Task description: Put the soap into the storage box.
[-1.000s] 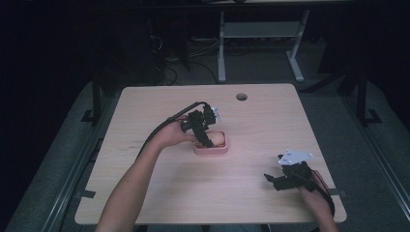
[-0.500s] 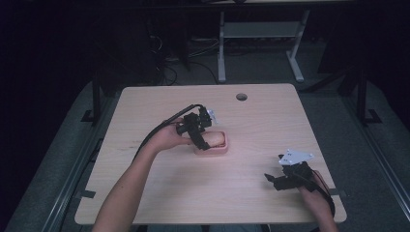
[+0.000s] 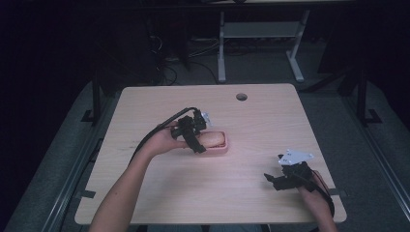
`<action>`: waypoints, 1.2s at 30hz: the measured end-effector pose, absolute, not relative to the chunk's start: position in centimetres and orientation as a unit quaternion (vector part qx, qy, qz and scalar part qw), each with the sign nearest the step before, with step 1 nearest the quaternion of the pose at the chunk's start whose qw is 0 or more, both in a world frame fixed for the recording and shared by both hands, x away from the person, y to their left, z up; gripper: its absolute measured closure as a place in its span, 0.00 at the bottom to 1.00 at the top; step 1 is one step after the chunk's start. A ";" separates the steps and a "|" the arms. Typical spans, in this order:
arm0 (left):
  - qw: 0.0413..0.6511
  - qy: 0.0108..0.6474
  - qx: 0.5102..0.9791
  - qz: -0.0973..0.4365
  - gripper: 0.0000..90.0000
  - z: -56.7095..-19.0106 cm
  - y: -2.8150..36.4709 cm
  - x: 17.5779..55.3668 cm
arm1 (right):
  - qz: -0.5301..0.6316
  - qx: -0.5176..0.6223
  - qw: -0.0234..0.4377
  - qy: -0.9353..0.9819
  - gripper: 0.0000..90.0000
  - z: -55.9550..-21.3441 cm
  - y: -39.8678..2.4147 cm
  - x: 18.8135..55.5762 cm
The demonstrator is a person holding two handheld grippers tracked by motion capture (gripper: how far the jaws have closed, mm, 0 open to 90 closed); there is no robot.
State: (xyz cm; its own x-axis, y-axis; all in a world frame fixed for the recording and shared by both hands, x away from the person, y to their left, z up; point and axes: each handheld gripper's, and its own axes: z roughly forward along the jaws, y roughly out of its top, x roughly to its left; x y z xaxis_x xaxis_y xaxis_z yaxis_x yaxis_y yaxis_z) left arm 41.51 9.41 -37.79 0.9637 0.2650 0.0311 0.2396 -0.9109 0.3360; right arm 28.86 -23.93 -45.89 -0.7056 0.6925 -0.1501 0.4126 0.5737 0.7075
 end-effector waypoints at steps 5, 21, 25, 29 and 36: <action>0.169 0.140 0.975 0.037 0.28 -38.0 10.2 41.3 | 0.332 0.320 0.211 0.862 0.15 -45.9 -23.9 28.8; 0.186 0.153 0.970 0.030 0.28 -38.6 11.7 39.9 | 0.333 0.319 0.213 0.862 0.15 -45.8 -23.7 28.7; 0.180 0.156 0.971 0.030 0.28 -39.2 12.2 39.6 | 0.336 0.324 0.214 0.858 0.15 -45.8 -23.8 28.7; 0.182 0.161 0.970 0.028 0.28 -39.4 12.7 39.4 | 0.335 0.325 0.214 0.858 0.15 -45.8 -23.9 28.7; 0.187 0.164 0.968 0.031 0.28 -39.7 13.3 38.6 | 0.332 0.326 0.215 0.859 0.15 -45.9 -23.8 28.7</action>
